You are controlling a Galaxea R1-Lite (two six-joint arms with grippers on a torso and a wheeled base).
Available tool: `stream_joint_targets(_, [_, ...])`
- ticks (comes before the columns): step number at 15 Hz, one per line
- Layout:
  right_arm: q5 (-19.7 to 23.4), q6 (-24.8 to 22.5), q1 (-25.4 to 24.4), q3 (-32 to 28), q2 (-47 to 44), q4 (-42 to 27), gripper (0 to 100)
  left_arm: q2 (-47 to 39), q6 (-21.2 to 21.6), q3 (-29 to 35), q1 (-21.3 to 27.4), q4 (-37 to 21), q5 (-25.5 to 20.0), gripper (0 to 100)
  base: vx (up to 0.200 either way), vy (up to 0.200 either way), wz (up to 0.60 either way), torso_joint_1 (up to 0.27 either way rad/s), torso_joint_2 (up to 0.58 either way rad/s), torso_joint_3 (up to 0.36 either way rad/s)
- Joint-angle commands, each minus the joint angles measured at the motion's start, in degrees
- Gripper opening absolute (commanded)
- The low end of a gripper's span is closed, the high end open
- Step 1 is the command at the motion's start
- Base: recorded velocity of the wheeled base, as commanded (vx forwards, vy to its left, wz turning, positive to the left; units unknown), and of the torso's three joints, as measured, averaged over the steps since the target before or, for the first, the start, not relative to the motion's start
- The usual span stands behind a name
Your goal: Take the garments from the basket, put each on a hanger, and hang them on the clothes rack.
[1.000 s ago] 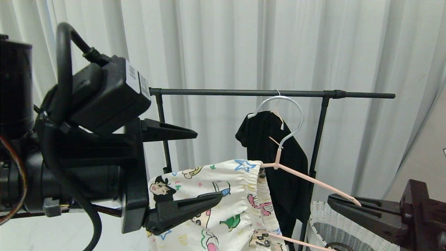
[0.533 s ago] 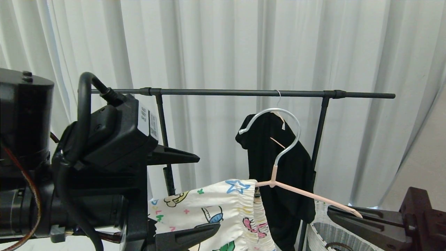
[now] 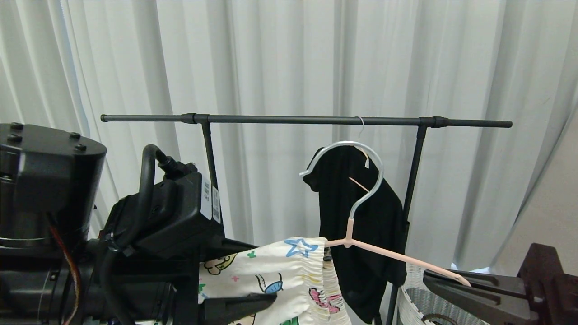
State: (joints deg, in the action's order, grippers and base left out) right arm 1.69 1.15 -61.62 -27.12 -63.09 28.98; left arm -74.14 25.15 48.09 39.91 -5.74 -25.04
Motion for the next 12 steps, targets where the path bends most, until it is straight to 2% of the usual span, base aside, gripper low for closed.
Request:
stream_joint_targets(1, [0.1,0.1,-0.1,0.0,-0.1,0.1,0,-0.3,0.0,-0.2,0.0,-0.1,0.0,0,0.0,0.0,0.0,0.0,0.0,0.0])
stream_joint_targets(7, [-0.6,0.3,-0.1,-0.3,-0.1,-0.1,0,-0.3,0.3,-0.4,0.0,-0.1,0.1,0,0.0,0.0,0.0,0.0,0.0,0.0])
stream_joint_targets(8, [-0.7,0.3,-0.1,-0.3,-0.1,-0.1,100,-0.3,0.3,-0.4,0.0,0.0,0.2,0,0.0,0.0,0.0,0.0,0.0,0.0])
stream_joint_targets(10, [-1.7,-0.1,0.0,-0.4,-0.3,-0.2,100,-0.2,0.3,-1.1,0.0,0.0,0.5,0,0.0,0.0,0.0,0.0,0.0,0.0])
stream_joint_targets(12, [-4.8,-0.5,0.8,-0.4,0.1,-2.6,100,0.4,0.3,-2.8,-0.2,0.0,3.7,0,0.0,0.0,0.0,0.0,0.0,0.0])
